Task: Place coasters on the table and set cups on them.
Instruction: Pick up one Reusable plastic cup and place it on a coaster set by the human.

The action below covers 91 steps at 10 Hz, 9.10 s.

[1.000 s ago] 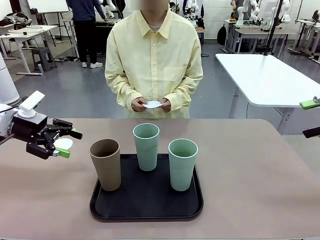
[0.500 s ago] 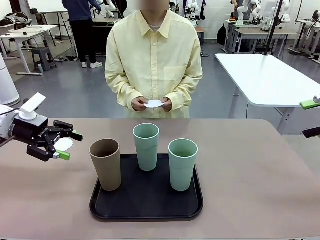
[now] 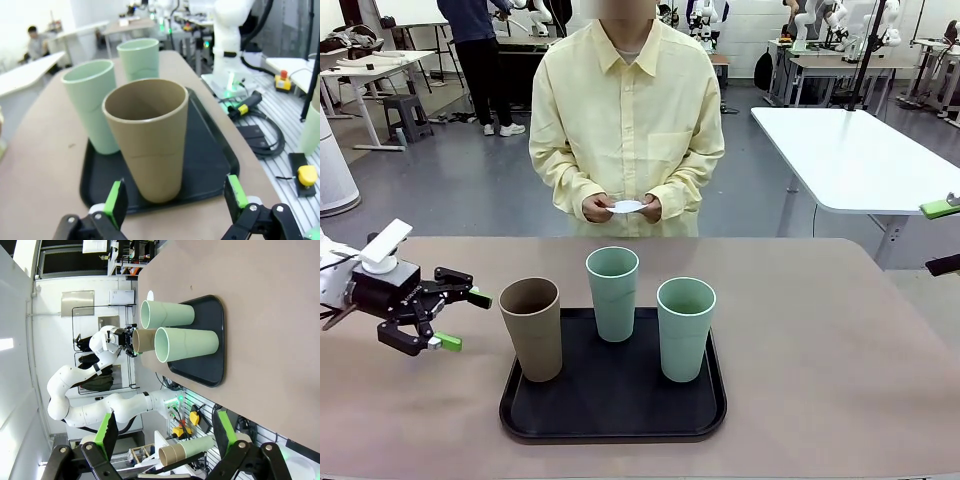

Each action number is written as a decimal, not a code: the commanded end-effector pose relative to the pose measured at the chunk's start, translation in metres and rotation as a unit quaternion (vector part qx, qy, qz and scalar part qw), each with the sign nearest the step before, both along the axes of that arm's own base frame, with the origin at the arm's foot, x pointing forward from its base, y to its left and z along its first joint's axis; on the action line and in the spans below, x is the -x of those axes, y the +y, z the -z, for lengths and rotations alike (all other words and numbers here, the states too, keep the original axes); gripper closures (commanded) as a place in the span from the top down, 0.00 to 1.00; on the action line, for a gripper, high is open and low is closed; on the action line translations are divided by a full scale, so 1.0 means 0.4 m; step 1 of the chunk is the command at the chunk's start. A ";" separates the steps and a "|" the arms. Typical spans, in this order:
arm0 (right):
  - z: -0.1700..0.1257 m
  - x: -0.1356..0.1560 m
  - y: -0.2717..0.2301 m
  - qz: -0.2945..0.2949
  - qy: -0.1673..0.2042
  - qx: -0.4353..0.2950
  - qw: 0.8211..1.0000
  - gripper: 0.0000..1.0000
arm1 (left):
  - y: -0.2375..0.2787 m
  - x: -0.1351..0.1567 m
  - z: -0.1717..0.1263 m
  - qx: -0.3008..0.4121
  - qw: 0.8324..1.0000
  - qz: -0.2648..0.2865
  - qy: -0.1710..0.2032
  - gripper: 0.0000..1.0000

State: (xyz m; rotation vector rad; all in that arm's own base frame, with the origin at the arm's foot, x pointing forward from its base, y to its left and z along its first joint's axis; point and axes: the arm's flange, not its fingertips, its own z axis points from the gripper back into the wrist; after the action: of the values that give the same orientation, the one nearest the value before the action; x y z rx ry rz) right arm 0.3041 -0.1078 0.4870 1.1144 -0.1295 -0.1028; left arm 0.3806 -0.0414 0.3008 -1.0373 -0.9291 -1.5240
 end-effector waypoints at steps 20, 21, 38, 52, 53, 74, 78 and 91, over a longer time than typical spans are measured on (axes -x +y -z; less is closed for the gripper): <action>0.000 -0.009 0.005 -0.001 -0.012 -0.016 1.000 1.00 | -0.230 -0.068 0.132 0.024 0.999 0.022 0.001 1.00; 0.000 -0.009 0.005 -0.001 -0.012 -0.016 1.000 1.00 | -0.232 -0.067 0.134 0.028 0.999 0.028 0.003 0.62; 0.000 -0.009 0.005 -0.001 -0.012 -0.016 1.000 1.00 | -0.200 -0.010 -0.321 0.034 0.999 -0.010 0.005 0.25; 0.000 -0.009 0.005 -0.001 -0.012 -0.016 1.000 1.00 | 0.407 -0.271 -0.366 0.059 0.982 -0.175 -0.037 0.84; 0.000 -0.009 0.005 -0.001 -0.012 -0.016 1.000 1.00 | 0.425 -0.276 -0.366 0.057 0.981 -0.185 -0.033 0.84; 0.000 -0.009 0.005 -0.001 -0.012 -0.016 1.000 1.00 | 0.484 -0.410 0.005 0.041 0.988 -0.147 0.004 0.84; 0.000 -0.009 0.005 -0.001 -0.012 -0.016 1.000 1.00 | 0.452 -0.413 0.053 0.038 0.990 -0.137 -0.003 0.84; 0.000 -0.009 0.005 -0.001 -0.012 -0.016 1.000 1.00 | 0.453 -0.456 0.126 0.028 0.990 -0.135 0.029 0.84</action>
State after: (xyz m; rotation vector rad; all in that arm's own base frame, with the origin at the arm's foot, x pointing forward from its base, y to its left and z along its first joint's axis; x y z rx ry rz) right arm 0.3044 -0.1075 0.4860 1.1149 -0.1255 -0.1012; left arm 0.5593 0.1390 0.2508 -0.9508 -1.0351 -1.2396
